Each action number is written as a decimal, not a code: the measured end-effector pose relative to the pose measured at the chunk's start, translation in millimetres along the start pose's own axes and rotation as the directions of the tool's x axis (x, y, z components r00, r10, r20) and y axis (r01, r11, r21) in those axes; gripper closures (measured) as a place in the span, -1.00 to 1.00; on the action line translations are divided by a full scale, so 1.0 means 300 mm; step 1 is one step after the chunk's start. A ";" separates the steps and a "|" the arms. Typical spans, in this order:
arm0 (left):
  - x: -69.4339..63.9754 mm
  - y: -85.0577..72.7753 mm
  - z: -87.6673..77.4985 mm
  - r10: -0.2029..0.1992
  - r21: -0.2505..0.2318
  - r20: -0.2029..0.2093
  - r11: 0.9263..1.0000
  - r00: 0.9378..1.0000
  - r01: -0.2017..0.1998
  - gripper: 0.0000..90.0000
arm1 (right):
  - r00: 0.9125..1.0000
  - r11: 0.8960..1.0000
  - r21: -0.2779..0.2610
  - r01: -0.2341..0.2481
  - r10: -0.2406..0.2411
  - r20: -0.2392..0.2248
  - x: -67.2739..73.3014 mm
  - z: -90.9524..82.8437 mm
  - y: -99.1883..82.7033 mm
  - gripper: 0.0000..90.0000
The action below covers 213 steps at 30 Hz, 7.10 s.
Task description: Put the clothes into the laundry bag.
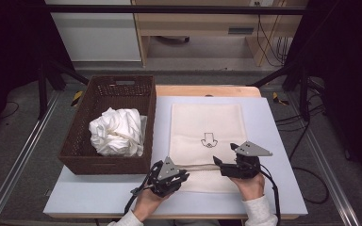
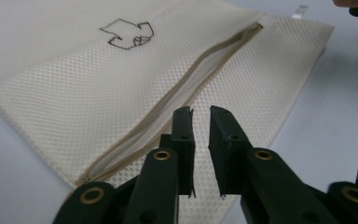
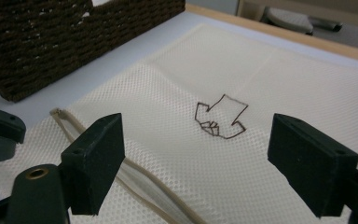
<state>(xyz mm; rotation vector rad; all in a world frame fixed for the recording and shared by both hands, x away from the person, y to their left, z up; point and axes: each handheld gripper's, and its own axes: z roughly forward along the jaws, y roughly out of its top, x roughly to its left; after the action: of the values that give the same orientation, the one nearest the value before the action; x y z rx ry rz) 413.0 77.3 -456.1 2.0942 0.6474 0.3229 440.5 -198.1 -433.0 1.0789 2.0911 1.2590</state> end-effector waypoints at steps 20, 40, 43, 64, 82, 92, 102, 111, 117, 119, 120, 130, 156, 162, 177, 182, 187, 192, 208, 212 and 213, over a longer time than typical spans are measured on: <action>-0.004 -0.059 0.100 -0.016 0.080 0.063 0.997 0.998 0.011 0.97 | 0.996 0.964 0.252 0.088 -0.078 -0.051 0.034 0.178 -0.094 0.02; -0.005 -0.060 0.100 -0.010 0.084 0.059 0.996 0.998 0.005 0.97 | 0.987 0.964 0.225 0.142 -0.120 -0.106 0.062 0.160 -0.108 0.74; -0.005 -0.059 0.100 -0.010 0.084 0.059 0.996 0.998 0.005 0.97 | 0.987 0.963 0.227 0.142 -0.122 -0.101 0.059 0.161 -0.106 0.85; 0.042 0.121 0.128 0.116 0.075 -0.192 0.992 0.975 -0.103 -0.22 | 0.992 0.983 0.164 0.079 -0.061 -0.108 0.027 0.124 -0.055 0.91; 0.089 0.133 0.231 0.058 0.083 -0.134 0.995 0.989 -0.047 0.87 | 0.992 0.987 0.100 0.129 -0.128 -0.014 0.028 0.097 -0.034 0.12; 0.107 0.169 0.202 0.012 0.033 -0.114 0.999 0.993 -0.008 0.86 | 0.985 0.972 0.162 0.169 -0.170 -0.011 0.040 0.123 -0.035 0.40; 0.104 0.163 0.198 0.005 0.032 -0.098 0.999 0.995 -0.002 0.76 | 0.992 0.980 0.151 0.128 -0.125 -0.030 0.030 0.139 -0.029 0.81; 0.038 0.155 0.054 0.001 -0.040 -0.057 0.999 0.998 -0.003 0.31 | 0.992 0.982 0.140 0.123 -0.122 -0.013 0.027 0.127 -0.022 0.92; -0.014 0.043 0.033 0.008 0.056 0.007 0.998 1.000 -0.008 0.90 | 0.995 0.988 0.122 0.098 -0.097 -0.015 0.032 0.118 -0.004 0.92; -0.030 0.007 0.046 0.022 0.074 -0.001 0.997 1.000 -0.022 0.96 | 0.995 0.988 0.118 0.100 -0.099 -0.011 0.031 0.113 0.003 0.92; -0.035 -0.010 0.052 0.026 0.085 -0.007 0.996 1.000 -0.025 0.97 | 0.995 0.989 0.110 0.095 -0.095 -0.007 0.032 0.109 0.008 0.92; -0.046 -0.065 0.077 -0.005 0.102 -0.009 0.995 1.000 0.006 0.98 | 0.997 0.997 0.022 0.075 -0.075 0.017 0.035 0.071 0.076 0.92; -0.007 0.042 -0.155 -0.063 -0.136 -0.062 0.989 0.996 0.054 -0.21 | 1.000 0.997 -0.075 0.002 -0.002 0.009 0.026 0.042 0.072 0.91; 0.072 0.105 -0.286 -0.093 -0.200 -0.139 0.978 0.986 0.064 -0.36 | 1.000 0.997 -0.072 0.001 0.000 0.008 0.025 0.038 0.071 0.90; 0.545 0.213 -0.458 -0.146 -0.110 -0.437 0.988 0.888 0.108 -0.72 | 1.000 0.999 -0.044 0.009 -0.009 0.009 0.024 0.050 0.067 0.90; 0.652 0.167 -0.368 -0.135 0.037 -0.475 0.984 0.870 0.173 -0.81 | 1.000 0.999 -0.034 0.007 -0.006 0.007 0.020 0.057 0.064 0.90; 0.706 0.112 -0.297 -0.131 0.152 -0.502 0.959 0.855 0.237 -0.89 | 1.000 1.000 -0.023 0.009 -0.009 0.001 0.020 0.062 0.061 0.89; 0.729 0.075 -0.259 -0.178 0.227 -0.477 0.921 0.861 0.317 -0.92 | 1.000 1.000 -0.012 0.009 -0.009 -0.003 0.018 0.066 0.058 0.89; 0.740 0.027 -0.182 -0.160 0.342 -0.494 0.868 0.854 0.360 -0.95 | 1.000 1.000 0.009 0.006 -0.005 -0.011 0.017 0.072 0.052 0.83; 0.747 0.020 -0.178 -0.185 0.359 -0.469 0.854 0.864 0.377 -0.83 | 1.000 1.000 0.014 0.003 -0.003 -0.012 0.016 0.076 0.051 0.81; 0.744 0.018 -0.176 -0.194 0.361 -0.457 0.852 0.868 0.380 -0.76 | 1.000 1.000 0.014 0.001 -0.001 -0.014 0.015 0.076 0.051 0.81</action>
<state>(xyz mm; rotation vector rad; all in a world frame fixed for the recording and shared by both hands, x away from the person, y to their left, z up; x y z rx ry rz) 575.9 235.6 -424.6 2.3224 1.3913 0.4762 460.1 -178.5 -430.1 1.0782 2.1133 1.2566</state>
